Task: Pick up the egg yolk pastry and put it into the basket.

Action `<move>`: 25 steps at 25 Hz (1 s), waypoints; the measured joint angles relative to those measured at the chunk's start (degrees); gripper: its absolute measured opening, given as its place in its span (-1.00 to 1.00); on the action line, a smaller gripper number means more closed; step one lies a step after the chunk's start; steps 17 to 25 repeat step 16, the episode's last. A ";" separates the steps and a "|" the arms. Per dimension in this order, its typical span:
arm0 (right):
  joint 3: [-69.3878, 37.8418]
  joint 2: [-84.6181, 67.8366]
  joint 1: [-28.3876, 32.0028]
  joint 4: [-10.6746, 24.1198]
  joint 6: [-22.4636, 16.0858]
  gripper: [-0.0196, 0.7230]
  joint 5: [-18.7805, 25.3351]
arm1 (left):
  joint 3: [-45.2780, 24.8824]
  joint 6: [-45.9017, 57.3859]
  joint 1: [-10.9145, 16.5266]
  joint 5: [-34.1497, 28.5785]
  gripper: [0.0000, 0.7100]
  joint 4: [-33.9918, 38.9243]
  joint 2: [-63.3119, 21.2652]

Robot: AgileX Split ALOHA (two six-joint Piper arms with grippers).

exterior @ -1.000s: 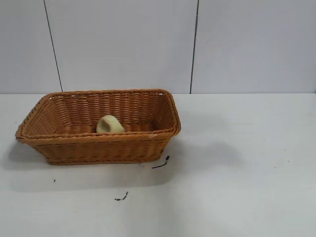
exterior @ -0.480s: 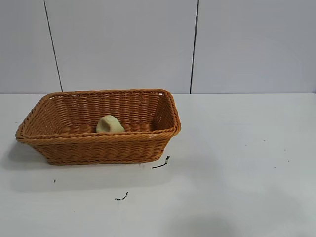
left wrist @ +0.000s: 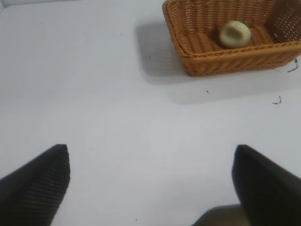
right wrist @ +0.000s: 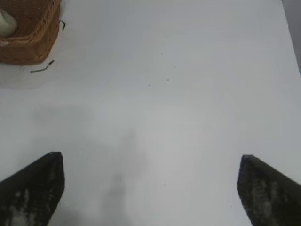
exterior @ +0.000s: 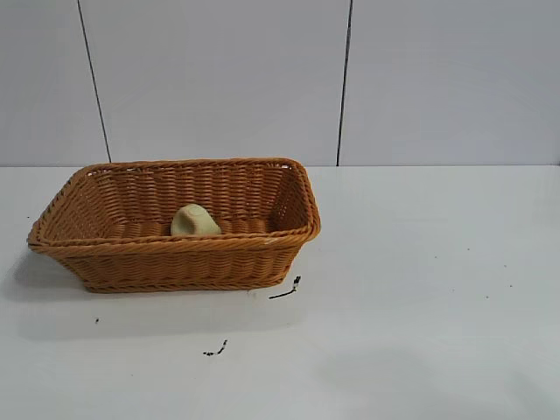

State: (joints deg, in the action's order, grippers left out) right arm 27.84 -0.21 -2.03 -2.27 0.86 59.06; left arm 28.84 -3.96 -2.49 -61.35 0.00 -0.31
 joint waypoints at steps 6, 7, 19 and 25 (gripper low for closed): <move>0.00 -0.07 0.00 0.19 -0.05 0.92 0.00 | 0.00 0.00 0.00 0.00 0.96 0.00 0.00; 0.00 -0.07 0.00 0.45 -0.26 0.92 0.00 | 0.00 0.00 0.00 0.00 0.96 0.00 0.00; 0.00 -0.07 0.00 1.51 -0.86 0.92 0.05 | 0.00 0.00 0.00 0.00 0.96 0.00 0.00; 0.00 -0.07 0.00 1.51 -0.86 0.92 0.05 | 0.00 0.00 0.00 0.00 0.96 0.00 0.00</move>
